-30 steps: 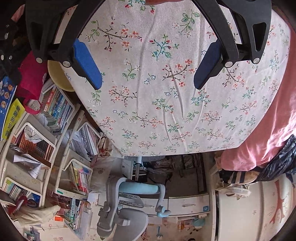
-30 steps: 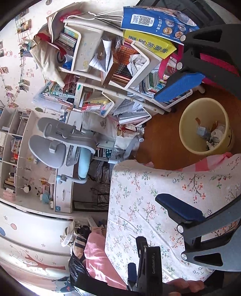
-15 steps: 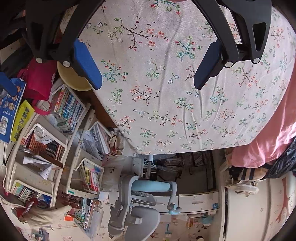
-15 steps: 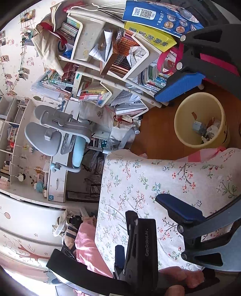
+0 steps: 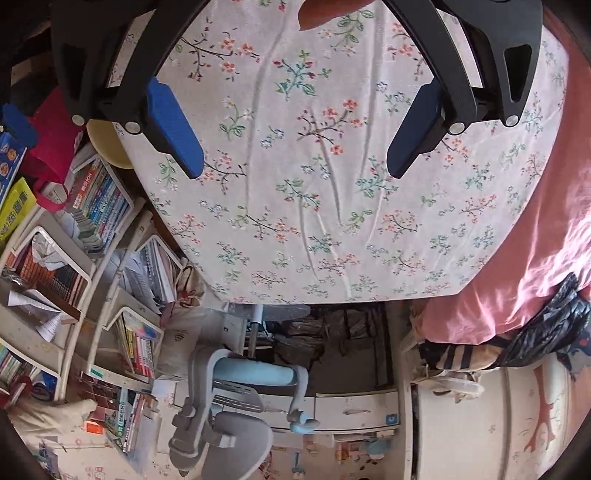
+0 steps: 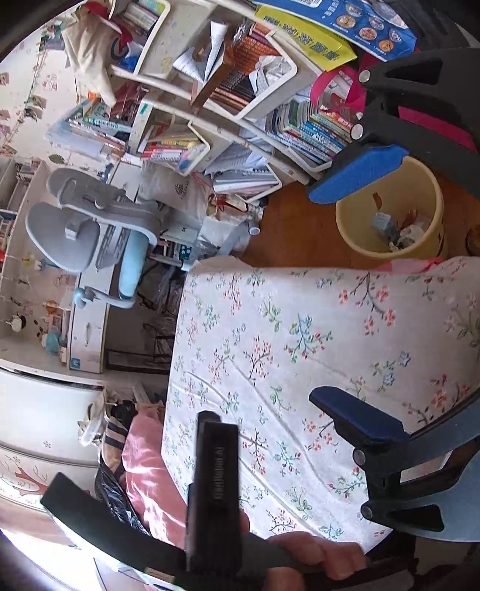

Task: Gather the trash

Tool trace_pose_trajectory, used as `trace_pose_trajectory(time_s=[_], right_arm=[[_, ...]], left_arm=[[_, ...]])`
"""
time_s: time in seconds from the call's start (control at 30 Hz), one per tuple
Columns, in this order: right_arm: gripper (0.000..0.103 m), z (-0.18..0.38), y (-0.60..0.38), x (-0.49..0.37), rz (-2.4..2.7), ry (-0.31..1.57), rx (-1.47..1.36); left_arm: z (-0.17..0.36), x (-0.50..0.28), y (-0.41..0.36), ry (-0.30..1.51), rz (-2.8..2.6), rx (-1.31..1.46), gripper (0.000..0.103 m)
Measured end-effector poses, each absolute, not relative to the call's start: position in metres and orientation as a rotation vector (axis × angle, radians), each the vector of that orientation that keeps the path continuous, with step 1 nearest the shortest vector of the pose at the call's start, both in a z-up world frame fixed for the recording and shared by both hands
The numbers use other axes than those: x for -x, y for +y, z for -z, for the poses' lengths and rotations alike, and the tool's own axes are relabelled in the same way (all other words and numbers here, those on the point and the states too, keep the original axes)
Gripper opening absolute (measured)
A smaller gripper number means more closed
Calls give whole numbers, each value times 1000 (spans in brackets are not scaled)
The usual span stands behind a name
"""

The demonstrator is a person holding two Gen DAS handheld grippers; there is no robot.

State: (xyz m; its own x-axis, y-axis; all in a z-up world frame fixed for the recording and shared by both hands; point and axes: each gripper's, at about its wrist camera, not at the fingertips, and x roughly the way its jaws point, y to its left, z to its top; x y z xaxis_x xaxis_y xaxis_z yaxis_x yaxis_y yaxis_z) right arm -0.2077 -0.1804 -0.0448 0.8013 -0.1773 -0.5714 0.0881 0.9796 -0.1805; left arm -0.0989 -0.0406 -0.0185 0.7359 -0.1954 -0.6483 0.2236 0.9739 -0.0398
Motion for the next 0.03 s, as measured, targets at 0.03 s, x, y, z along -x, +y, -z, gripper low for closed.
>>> trace_pose_trajectory(time_s=[0.03], right_arm=[[95,45,-180,208,143,626,148]], left_arm=[[16,96,-36,704,216,-40,96]])
